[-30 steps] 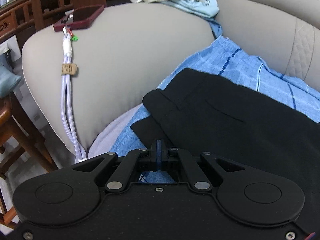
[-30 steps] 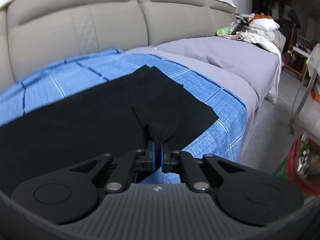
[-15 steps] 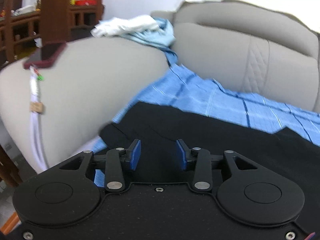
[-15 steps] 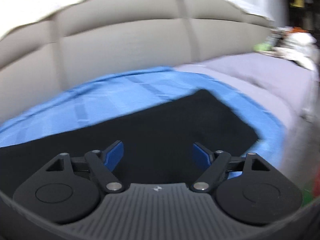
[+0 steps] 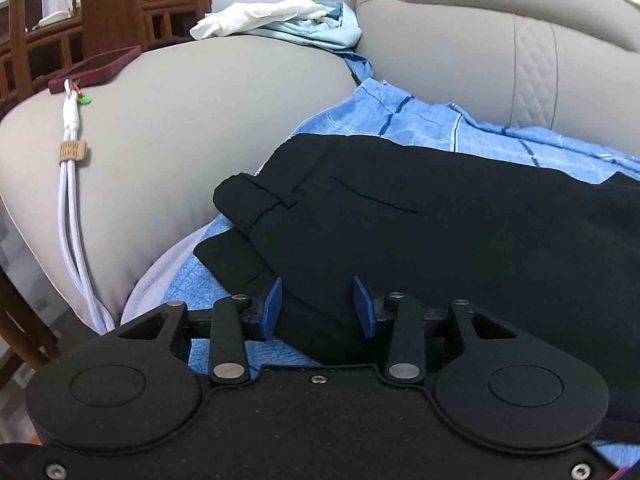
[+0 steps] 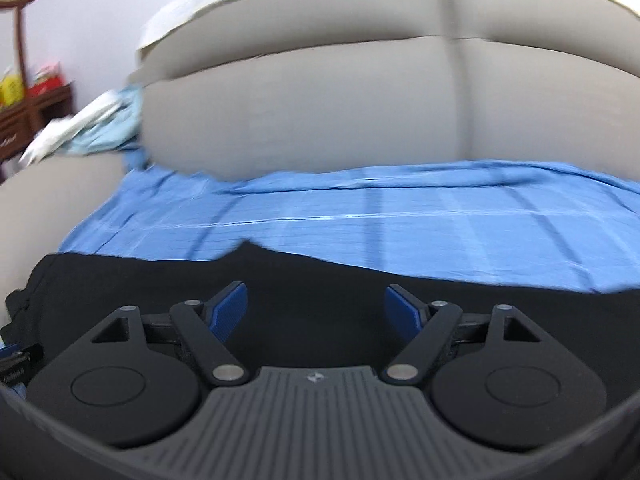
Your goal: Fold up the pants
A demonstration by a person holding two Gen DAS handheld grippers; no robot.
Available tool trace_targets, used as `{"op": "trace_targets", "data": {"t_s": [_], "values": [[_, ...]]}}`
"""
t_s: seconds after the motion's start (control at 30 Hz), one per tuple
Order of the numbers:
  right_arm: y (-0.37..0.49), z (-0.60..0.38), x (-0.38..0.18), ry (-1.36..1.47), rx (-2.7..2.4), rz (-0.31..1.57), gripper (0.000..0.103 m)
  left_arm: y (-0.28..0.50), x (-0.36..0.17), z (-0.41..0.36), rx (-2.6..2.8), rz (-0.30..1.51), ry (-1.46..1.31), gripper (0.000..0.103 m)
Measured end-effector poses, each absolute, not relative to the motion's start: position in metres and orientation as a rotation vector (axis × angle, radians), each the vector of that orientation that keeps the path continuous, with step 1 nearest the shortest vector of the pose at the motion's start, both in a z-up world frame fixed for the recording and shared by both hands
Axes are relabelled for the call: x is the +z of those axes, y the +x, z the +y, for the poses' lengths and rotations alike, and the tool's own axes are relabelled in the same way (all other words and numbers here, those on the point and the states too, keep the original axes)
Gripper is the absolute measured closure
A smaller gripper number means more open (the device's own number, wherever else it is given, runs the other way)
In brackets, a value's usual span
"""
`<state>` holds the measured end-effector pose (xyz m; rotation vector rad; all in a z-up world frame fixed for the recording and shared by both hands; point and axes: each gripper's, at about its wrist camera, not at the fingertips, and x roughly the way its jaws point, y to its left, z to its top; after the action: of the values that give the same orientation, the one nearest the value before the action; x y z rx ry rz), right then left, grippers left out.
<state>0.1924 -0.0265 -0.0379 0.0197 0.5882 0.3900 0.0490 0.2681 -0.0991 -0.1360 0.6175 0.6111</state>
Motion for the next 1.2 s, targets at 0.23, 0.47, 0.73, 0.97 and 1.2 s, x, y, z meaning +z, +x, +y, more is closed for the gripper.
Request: {"op": "trace_targets", "data": {"t_s": [0.23,0.47,0.73,0.97,1.2], "values": [[0.243,0.066,-0.062,-0.138,0.413,0.702,0.074,0.049,-0.099,0.269,0.622,0.611,-0.148,0.064],[0.292,0.058,-0.066,-0.091,0.317,0.696,0.059,0.048,-0.100,0.271,0.620,0.607,-0.159,0.064],[0.241,-0.001,-0.061,-0.030,0.369,0.608,0.040,0.041,-0.076,0.275,0.575,0.575,-0.273,0.058],[0.194,-0.084,-0.068,0.046,0.278,0.587,0.032,0.067,-0.079,0.300,0.700,0.627,-0.323,0.049],[0.166,-0.214,-0.088,0.095,-0.029,0.627,0.032,0.077,-0.088,0.300,0.772,0.639,-0.281,0.061]]}}
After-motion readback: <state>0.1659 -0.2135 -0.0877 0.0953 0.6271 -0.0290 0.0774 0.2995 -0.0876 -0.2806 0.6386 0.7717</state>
